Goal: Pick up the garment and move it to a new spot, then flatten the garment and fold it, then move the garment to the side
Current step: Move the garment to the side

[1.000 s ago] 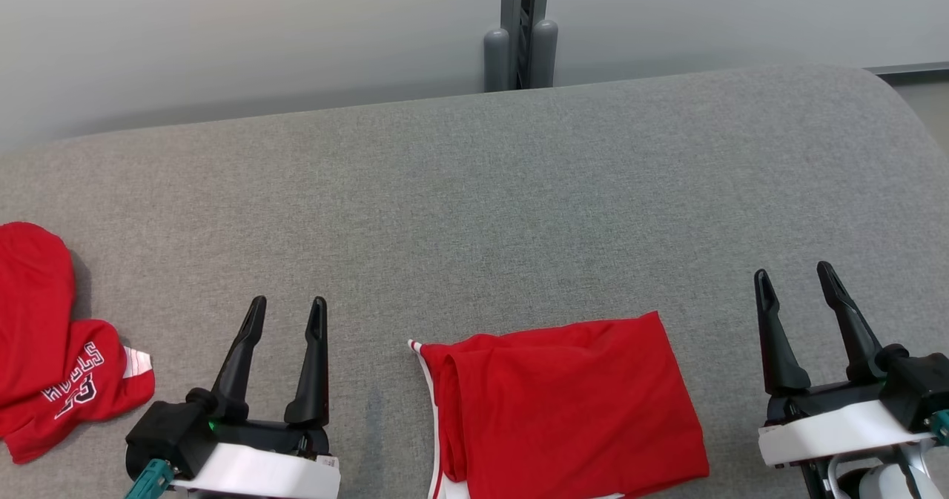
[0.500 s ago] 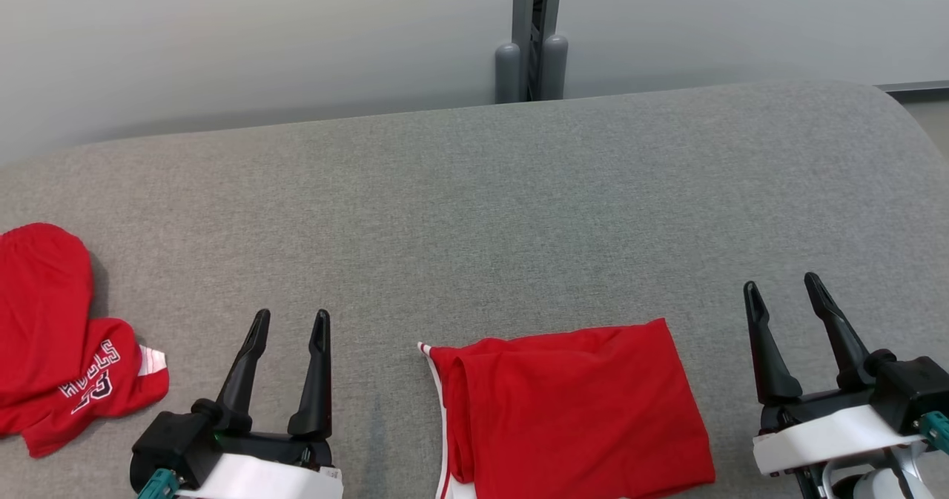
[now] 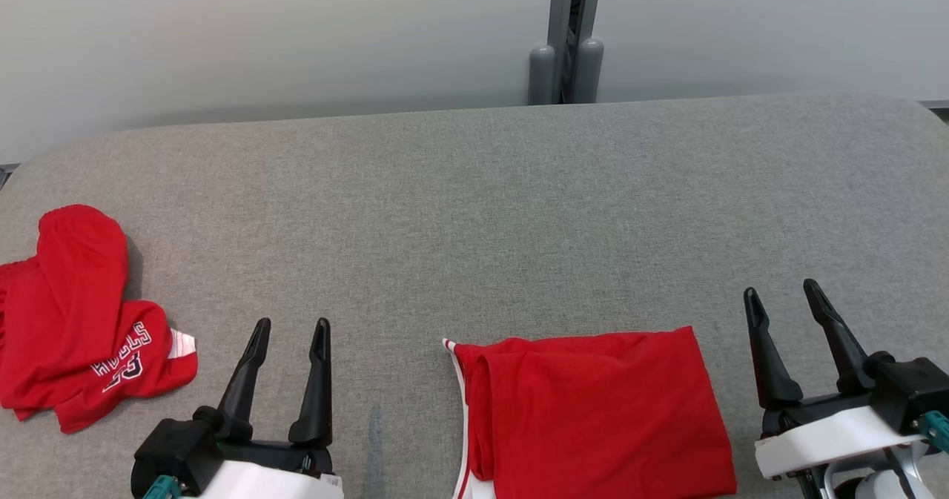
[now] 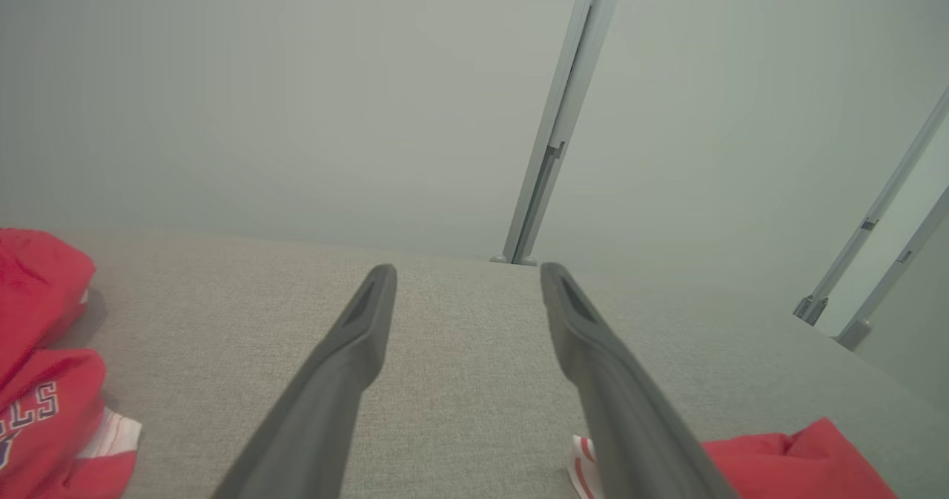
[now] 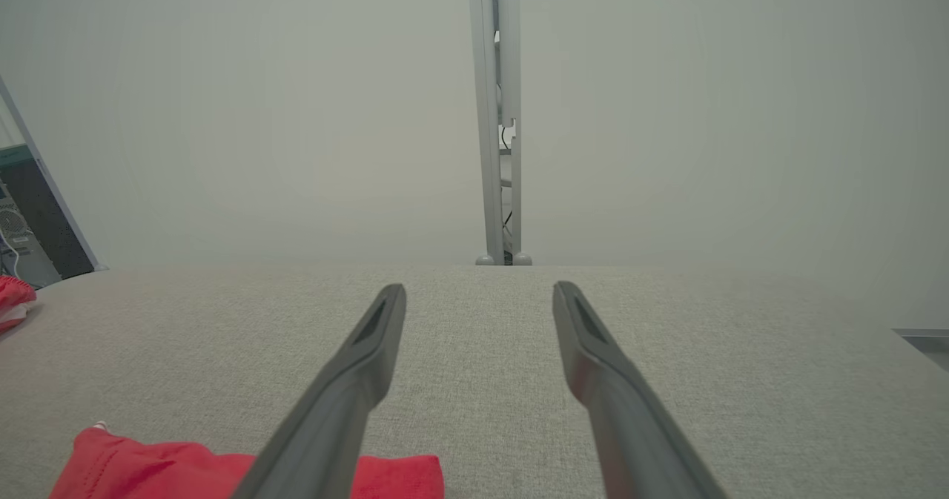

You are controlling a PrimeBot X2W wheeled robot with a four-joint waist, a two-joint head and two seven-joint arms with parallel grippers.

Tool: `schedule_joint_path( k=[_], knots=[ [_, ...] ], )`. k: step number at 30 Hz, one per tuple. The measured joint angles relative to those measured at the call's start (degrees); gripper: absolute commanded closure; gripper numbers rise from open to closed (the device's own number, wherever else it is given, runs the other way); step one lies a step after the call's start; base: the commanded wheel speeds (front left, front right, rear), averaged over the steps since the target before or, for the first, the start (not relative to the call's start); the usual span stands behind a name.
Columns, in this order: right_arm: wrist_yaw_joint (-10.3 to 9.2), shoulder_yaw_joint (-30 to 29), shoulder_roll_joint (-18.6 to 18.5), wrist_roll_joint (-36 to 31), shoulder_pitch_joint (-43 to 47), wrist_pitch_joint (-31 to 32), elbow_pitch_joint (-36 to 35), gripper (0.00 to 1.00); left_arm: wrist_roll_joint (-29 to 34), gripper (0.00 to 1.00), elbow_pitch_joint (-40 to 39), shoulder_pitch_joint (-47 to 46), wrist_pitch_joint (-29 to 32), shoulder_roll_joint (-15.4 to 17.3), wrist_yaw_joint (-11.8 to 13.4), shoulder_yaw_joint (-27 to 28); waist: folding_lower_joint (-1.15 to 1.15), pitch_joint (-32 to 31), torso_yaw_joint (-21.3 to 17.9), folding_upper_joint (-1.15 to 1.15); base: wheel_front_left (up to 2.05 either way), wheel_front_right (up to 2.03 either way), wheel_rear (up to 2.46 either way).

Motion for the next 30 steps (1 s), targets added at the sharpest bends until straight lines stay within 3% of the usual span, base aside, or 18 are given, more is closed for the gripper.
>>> schedule_joint_path(
  k=[17, 30],
  knots=[
    [0.00, 2.10, -0.66, 3.13, 0.08, 0.00, 2.50, 0.00, -0.02, 0.00, 0.18, -0.02, 0.00, 0.00, 0.22, 0.08, 0.00, 0.69, -0.24, 0.00, 0.00, 0.00, 0.00],
    [0.00, 12.51, -2.05, 13.96, 0.57, 0.52, 14.71, 0.00, -0.02, 0.00, 0.69, -1.09, 0.00, 0.00, -0.55, 0.33, 0.00, 2.80, 0.02, 0.00, 0.00, 0.00, 0.00]
  ],
)
